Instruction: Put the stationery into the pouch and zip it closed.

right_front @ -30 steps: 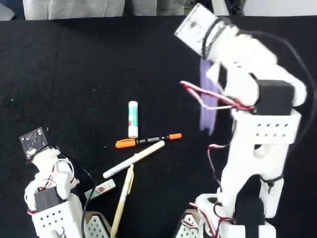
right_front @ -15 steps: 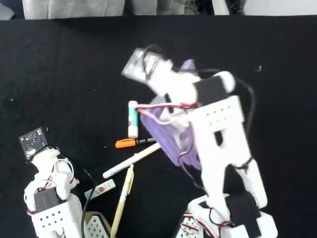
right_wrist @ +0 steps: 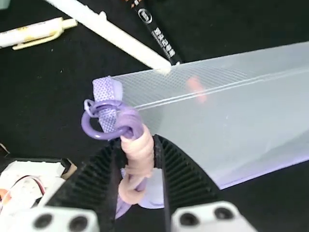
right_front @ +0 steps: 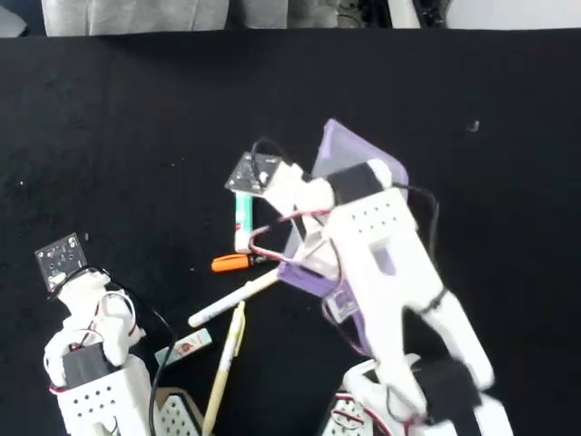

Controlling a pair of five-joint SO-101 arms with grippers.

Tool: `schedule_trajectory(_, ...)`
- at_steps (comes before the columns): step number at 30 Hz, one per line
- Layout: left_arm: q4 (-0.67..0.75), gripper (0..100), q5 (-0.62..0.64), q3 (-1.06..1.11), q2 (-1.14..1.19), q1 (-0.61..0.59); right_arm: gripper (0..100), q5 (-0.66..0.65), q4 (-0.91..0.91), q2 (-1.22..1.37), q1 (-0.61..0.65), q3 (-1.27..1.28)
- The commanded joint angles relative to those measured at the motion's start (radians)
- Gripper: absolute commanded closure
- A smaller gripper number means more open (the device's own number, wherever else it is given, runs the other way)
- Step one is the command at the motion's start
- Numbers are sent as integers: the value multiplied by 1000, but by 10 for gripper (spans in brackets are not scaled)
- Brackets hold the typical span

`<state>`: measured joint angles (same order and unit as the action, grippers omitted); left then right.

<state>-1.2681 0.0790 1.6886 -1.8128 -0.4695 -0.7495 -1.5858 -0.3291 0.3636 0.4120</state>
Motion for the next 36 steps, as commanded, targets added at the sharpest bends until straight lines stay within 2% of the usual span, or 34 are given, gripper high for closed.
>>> schedule_trajectory(1,-5,970,6,12,-6,-4,987,17,14,-236,18,87)
schedule_trajectory(5,-5,970,6,12,-6,-4,987,114,83,-484,43,226)
schedule_trajectory(11,-5,970,6,12,-6,-4,987,137,186,-800,83,455)
schedule_trajectory(16,-5,970,6,12,-6,-4,987,216,267,-983,81,584)
schedule_trajectory(23,-5,970,6,12,-6,-4,987,305,404,-1153,83,710)
schedule_trajectory(32,-5,970,6,12,-6,-4,987,308,402,-1313,83,799)
schedule_trajectory(36,-5,970,6,12,-6,73,987,310,400,-1346,83,802)
